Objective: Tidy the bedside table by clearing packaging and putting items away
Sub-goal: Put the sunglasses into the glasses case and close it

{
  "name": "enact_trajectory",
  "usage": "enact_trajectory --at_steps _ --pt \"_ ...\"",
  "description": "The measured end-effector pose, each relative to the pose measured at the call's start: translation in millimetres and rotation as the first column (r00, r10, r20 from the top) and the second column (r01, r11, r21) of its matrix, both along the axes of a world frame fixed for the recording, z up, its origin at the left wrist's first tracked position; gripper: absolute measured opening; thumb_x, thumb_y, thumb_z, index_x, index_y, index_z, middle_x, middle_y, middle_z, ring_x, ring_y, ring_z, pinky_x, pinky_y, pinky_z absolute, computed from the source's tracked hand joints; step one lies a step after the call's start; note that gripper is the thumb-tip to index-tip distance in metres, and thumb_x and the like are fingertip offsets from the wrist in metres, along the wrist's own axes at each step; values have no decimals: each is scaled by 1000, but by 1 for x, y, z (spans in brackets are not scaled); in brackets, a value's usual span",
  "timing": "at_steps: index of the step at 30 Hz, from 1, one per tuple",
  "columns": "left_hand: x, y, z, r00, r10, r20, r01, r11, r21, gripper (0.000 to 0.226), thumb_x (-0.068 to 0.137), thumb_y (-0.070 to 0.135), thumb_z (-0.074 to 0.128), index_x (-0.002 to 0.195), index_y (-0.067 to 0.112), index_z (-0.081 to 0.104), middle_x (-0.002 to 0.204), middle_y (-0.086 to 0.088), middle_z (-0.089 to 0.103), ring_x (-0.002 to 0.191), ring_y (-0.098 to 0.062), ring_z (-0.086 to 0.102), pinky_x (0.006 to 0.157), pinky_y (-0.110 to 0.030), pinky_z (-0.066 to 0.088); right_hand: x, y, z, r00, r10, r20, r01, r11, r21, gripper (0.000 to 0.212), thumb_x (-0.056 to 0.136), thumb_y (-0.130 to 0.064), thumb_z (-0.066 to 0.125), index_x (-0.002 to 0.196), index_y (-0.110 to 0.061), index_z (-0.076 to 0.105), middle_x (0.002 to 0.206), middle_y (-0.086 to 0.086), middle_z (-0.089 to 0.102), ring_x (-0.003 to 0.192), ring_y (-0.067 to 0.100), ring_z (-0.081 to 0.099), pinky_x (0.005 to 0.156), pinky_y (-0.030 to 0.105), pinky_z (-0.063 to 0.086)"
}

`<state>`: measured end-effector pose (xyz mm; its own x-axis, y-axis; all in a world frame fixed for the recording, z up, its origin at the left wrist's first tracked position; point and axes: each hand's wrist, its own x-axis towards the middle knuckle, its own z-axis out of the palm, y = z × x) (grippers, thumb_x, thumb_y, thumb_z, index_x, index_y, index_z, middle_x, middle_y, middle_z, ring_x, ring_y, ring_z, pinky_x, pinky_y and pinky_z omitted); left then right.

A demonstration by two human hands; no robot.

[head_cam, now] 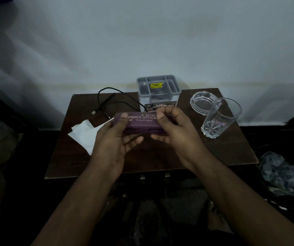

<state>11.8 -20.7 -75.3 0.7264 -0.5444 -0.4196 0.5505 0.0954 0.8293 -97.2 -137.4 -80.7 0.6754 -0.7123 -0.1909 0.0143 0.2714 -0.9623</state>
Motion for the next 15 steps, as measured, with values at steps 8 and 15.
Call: enact_trajectory --at_steps 8,15 --pt "-2 -2 -12 999 -12 -47 14 999 39 18 99 18 63 111 4 59 76 -7 79 68 -21 78 54 -26 60 -5 -5 -5 989 84 -119 -93 993 -67 22 99 -11 64 121 -15 64 116 0 65 99 13 69 78 27 63" --pt "-6 -4 -21 995 -83 54 70 974 215 24 97 19 68 115 6 61 108 -17 73 78 -21 76 59 -27 61 -22 -13 -17 662 -27 -749 -691 368 -623 73 81 -51 76 143 -29 46 132 0 54 121 23 52 102 40 46"
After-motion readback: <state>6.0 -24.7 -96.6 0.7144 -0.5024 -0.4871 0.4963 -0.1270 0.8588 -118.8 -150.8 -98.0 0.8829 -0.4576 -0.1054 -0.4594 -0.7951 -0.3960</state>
